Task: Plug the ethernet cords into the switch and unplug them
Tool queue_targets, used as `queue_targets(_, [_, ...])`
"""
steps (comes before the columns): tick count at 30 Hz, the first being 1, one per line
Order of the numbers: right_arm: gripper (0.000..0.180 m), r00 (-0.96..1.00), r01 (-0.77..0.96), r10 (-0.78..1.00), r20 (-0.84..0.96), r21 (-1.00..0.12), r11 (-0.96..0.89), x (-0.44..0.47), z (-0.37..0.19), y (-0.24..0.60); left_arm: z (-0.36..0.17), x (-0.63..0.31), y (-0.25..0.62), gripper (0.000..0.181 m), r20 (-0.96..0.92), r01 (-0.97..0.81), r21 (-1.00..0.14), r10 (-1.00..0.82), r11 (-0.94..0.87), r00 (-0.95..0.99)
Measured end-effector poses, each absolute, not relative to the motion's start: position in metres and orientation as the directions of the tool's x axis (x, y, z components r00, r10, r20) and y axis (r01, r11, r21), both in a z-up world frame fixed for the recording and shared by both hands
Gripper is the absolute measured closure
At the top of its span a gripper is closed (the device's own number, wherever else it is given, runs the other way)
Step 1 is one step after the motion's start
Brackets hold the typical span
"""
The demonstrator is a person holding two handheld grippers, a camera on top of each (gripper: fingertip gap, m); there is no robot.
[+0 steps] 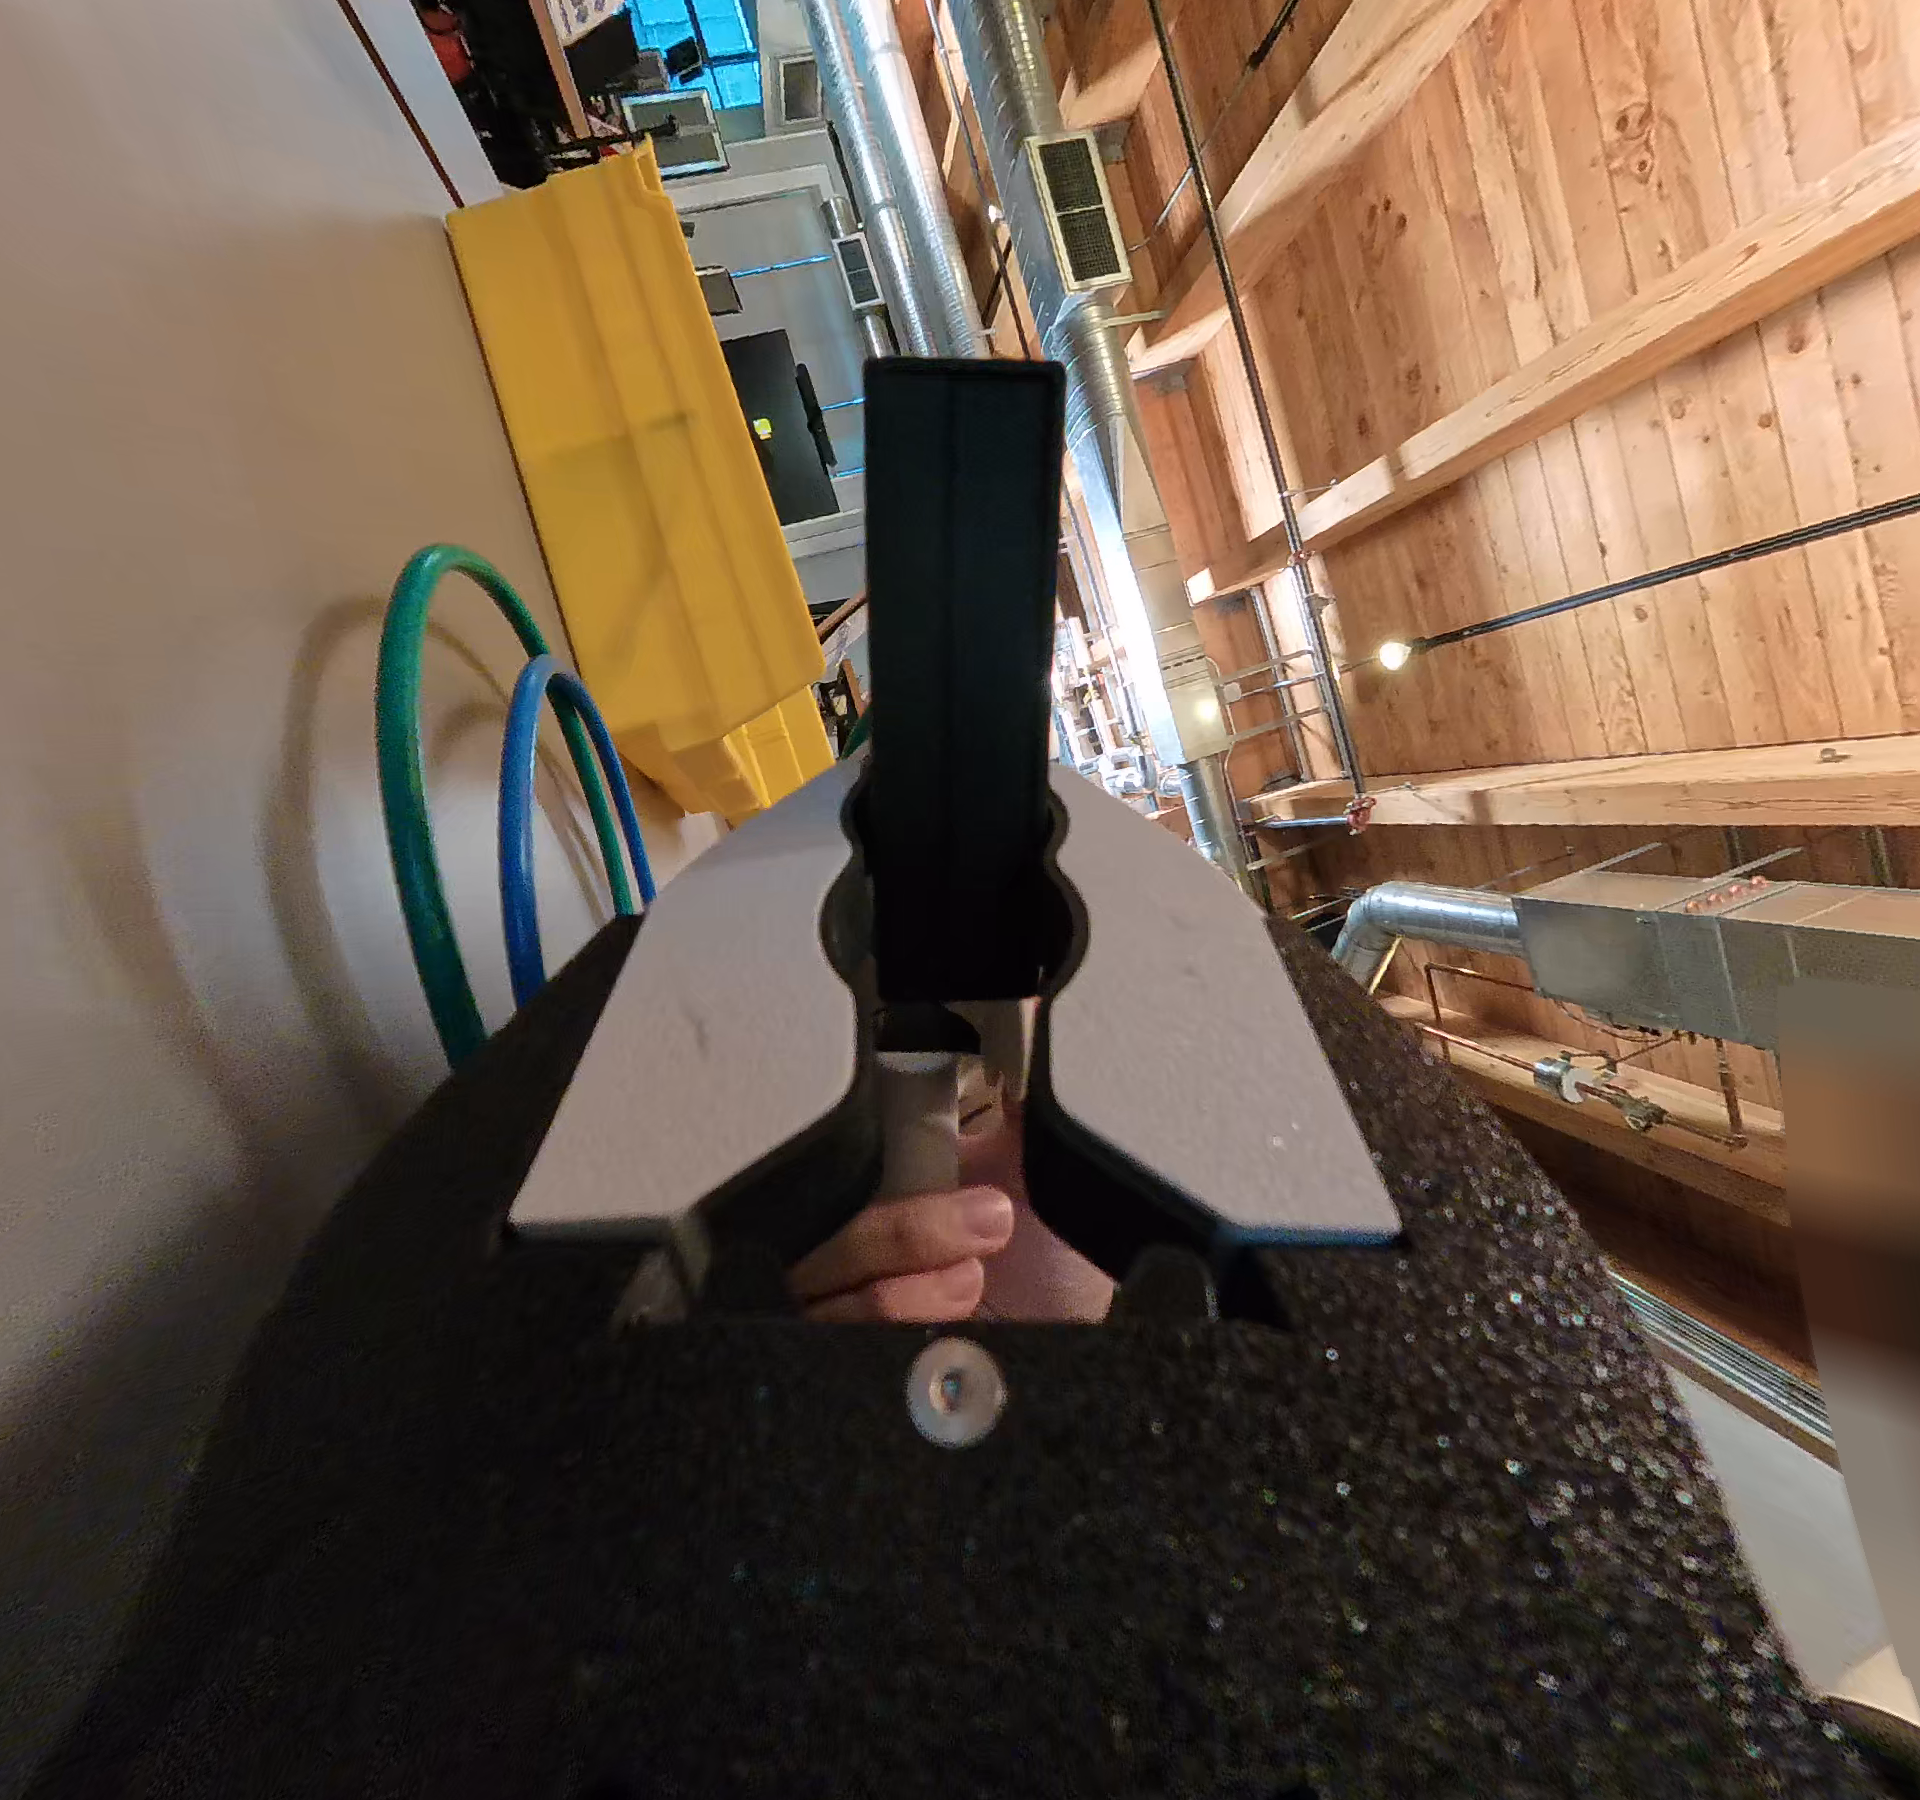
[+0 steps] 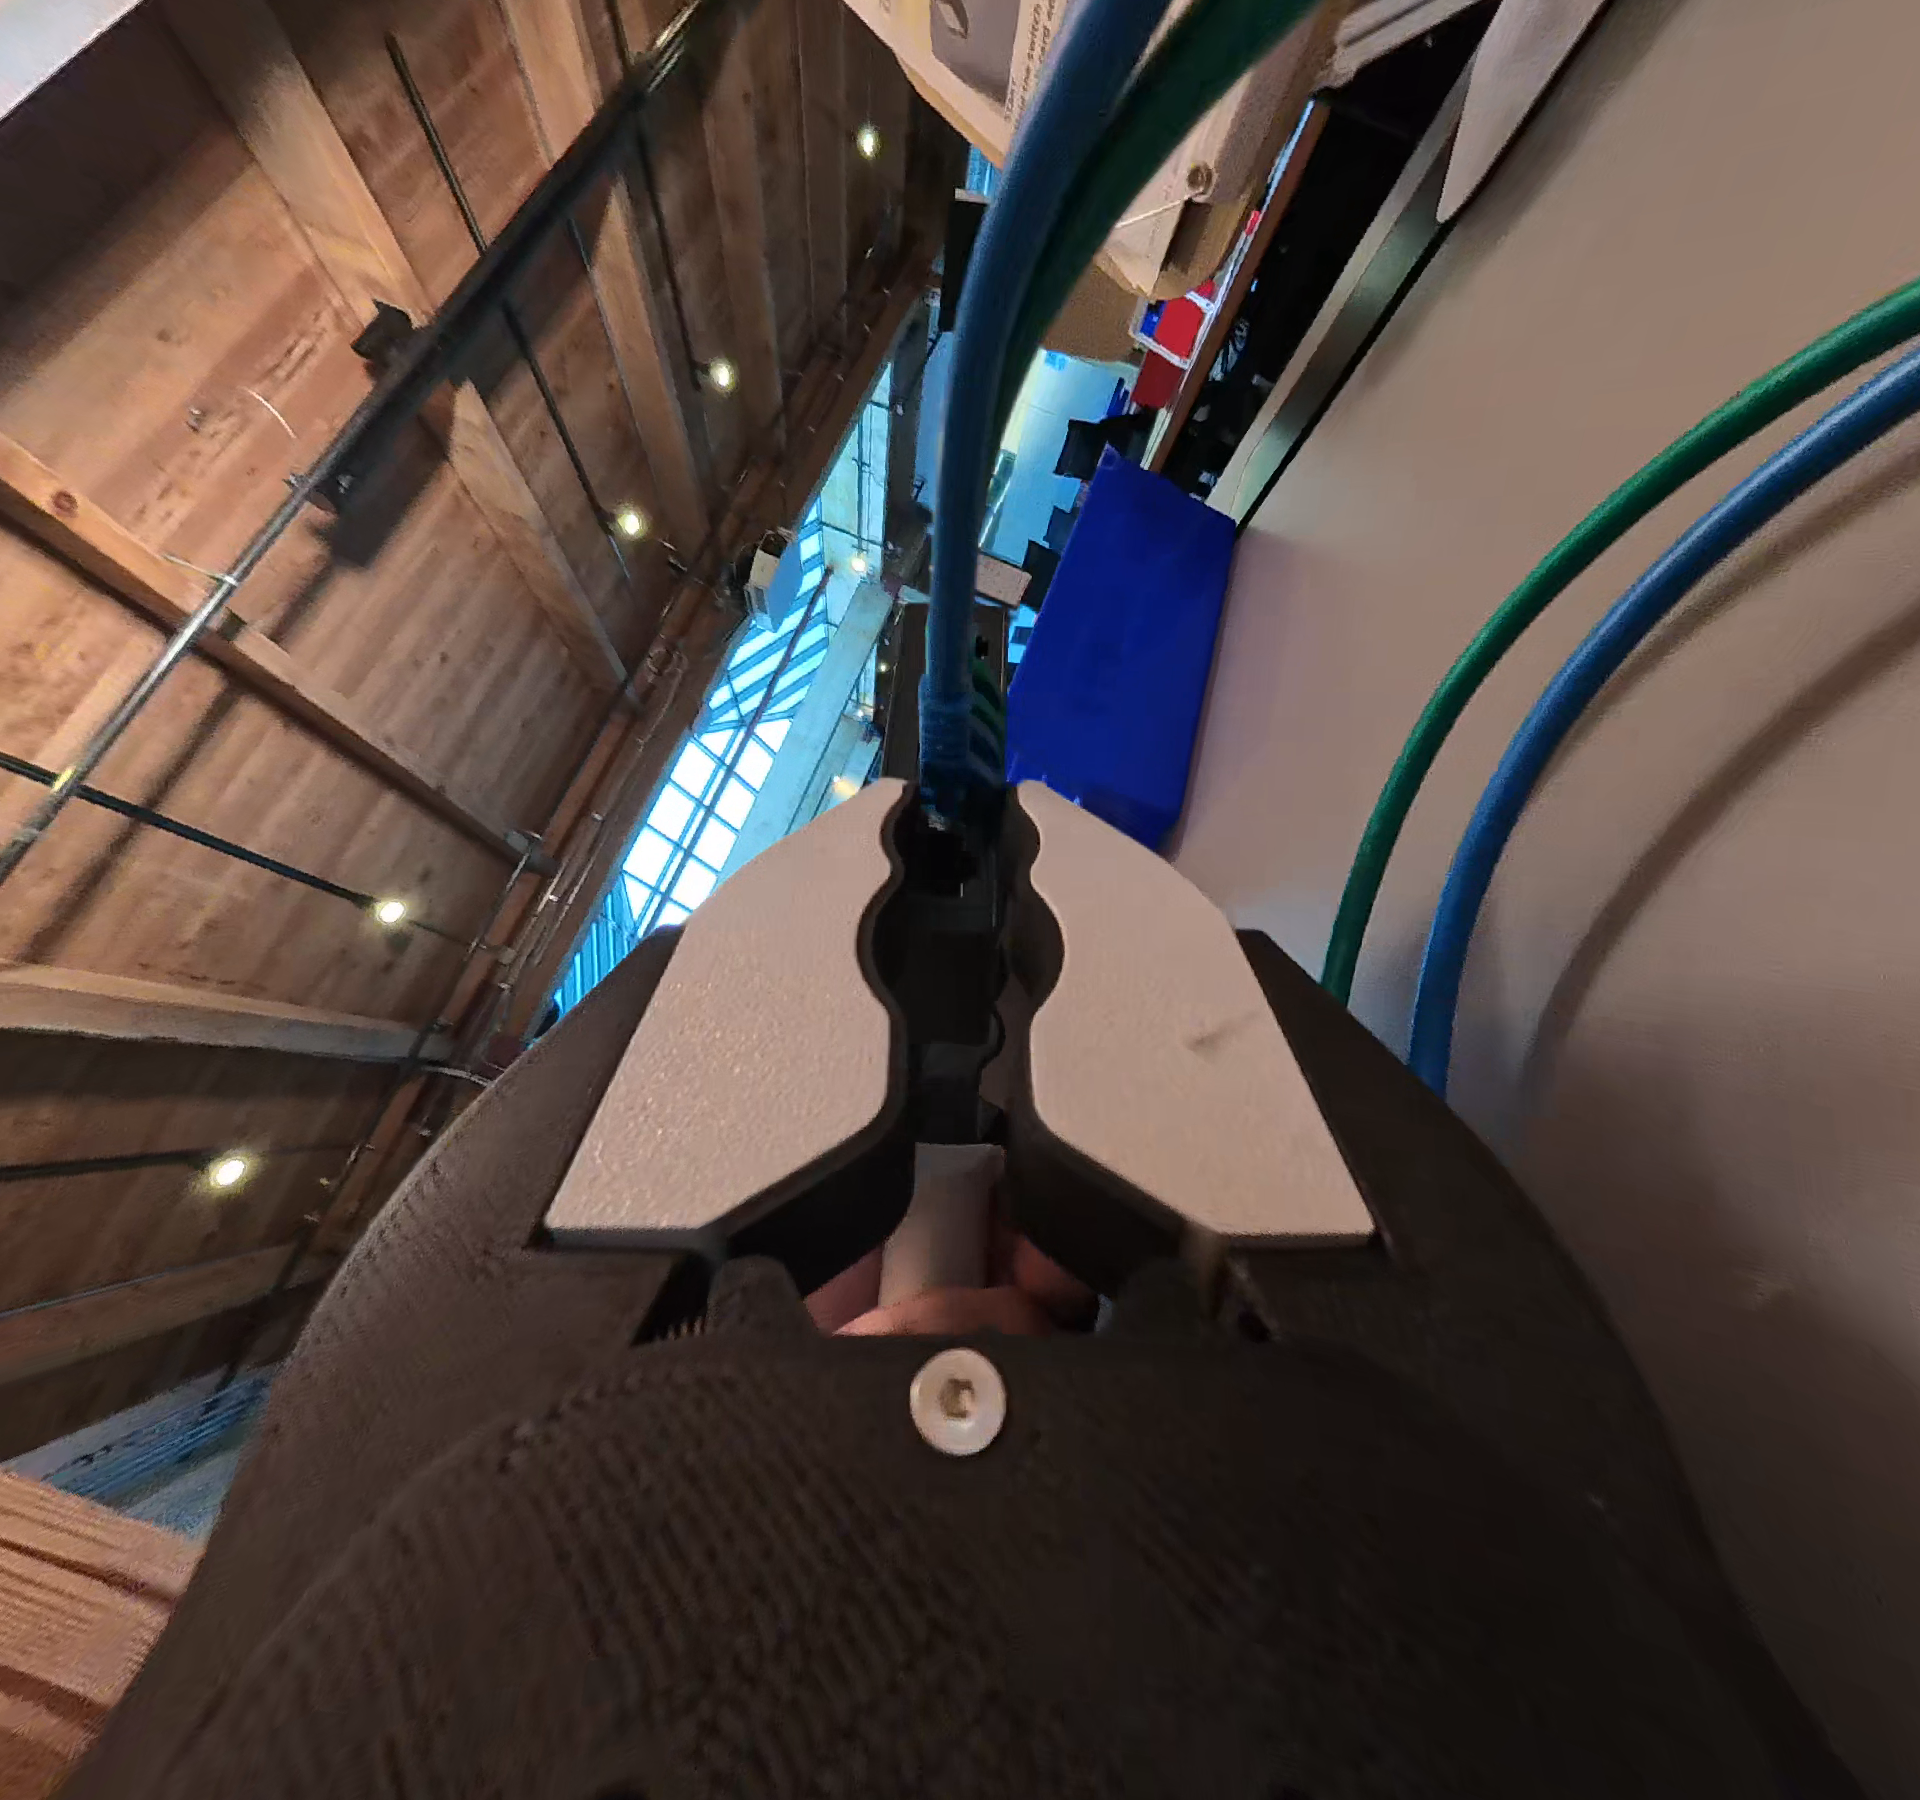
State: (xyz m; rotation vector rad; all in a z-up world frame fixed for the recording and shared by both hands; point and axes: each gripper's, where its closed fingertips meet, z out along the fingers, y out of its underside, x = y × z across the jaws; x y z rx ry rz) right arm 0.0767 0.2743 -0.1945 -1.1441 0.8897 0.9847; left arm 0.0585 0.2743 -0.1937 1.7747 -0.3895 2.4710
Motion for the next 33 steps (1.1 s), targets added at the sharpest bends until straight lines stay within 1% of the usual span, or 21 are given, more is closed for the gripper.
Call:
queue_targets(2, [0.165,0.346,-0.936,0.150,-0.926,-0.330,0.122,0.077,-0.196,0.275,-0.195,0.059,0.274,0.153,0.941,-0.202,-0.181,-0.109,-0.963,-0.321])
queue_targets(8, [0.165,0.365,-0.927,0.147,-0.919,-0.346,0.143,0.080,-0.197,0.275,-0.196,0.060,0.271,0.154,0.940,-0.199,-0.204,-0.135,-0.958,-0.313])
queue_targets(18, [0.166,0.330,-0.938,0.178,-0.927,-0.301,0.170,0.085,-0.200,0.272,-0.201,0.064,0.261,0.153,0.932,-0.228,-0.275,-0.201,-0.934,-0.302])
queue_targets(22, [0.166,0.385,-0.919,0.163,-0.908,-0.360,0.162,0.086,-0.198,0.270,-0.201,0.064,0.256,0.153,0.919,-0.248,-0.326,-0.244,-0.912,-0.310])
queue_targets(24, [0.166,0.389,-0.918,0.179,-0.904,-0.364,0.156,0.085,-0.196,0.269,-0.200,0.065,0.255,0.153,0.905,-0.240,-0.369,-0.287,-0.898,-0.315])
queue_targets(28, [0.167,0.341,-0.938,0.216,-0.915,-0.314,0.150,0.086,-0.197,0.267,-0.202,0.065,0.254,0.154,0.879,-0.224,-0.441,-0.368,-0.869,-0.302])
queue_targets(33, [0.166,0.309,-0.949,0.214,-0.927,-0.284,0.139,0.087,-0.199,0.269,-0.204,0.066,0.254,0.154,0.863,-0.212,-0.477,-0.409,-0.853,-0.295])
